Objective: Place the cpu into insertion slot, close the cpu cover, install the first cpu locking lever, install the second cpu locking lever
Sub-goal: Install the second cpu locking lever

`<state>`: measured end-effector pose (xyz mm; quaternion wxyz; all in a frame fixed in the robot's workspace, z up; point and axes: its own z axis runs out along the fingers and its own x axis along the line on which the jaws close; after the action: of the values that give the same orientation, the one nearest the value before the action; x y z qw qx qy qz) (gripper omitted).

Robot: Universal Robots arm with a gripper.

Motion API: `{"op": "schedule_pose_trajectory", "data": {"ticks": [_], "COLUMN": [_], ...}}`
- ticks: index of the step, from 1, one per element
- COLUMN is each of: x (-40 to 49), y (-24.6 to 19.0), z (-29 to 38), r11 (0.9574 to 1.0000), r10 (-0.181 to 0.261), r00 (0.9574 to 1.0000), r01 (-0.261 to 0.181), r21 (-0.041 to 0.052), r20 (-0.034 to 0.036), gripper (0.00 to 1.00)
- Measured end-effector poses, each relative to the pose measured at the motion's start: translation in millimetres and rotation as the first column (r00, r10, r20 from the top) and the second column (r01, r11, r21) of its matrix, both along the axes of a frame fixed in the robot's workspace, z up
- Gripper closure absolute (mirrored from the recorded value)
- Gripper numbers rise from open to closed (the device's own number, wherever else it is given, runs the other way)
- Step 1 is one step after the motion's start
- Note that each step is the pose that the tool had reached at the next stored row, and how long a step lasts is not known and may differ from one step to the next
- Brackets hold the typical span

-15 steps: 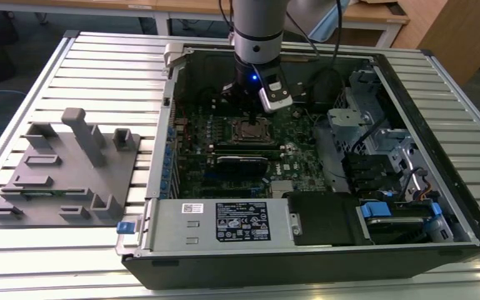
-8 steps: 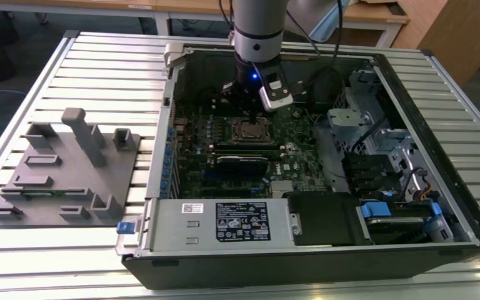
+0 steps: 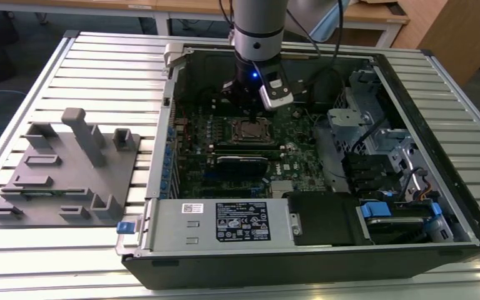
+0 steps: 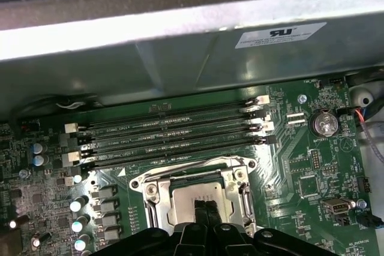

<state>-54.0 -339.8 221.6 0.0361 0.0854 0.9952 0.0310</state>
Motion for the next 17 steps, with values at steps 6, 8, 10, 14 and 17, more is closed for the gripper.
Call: {"op": "schedule_pose_trajectory", "data": {"ticks": [6,8,10,14,17], "x": [0.0,0.0,0.0,0.0,0.0], "y": [-0.3,-1.1,-2.1,-4.6,-6.1], "z": [2.6,2.5,2.6,2.5,2.5], "r11": [1.0000,1.0000,1.0000,1.0000,1.0000], "r10": [0.000,0.000,0.000,0.000,0.000], "r00": [1.0000,1.0000,1.0000,1.0000,1.0000], "r01": [0.000,0.000,0.000,0.000,0.000], "r21": [-0.0003,-0.0001,-0.0001,0.0000,0.0000], "r20": [-0.0002,-0.0001,-0.0001,-0.0001,0.0000], "gripper": [0.90,0.90,0.90,0.90,0.90]}}
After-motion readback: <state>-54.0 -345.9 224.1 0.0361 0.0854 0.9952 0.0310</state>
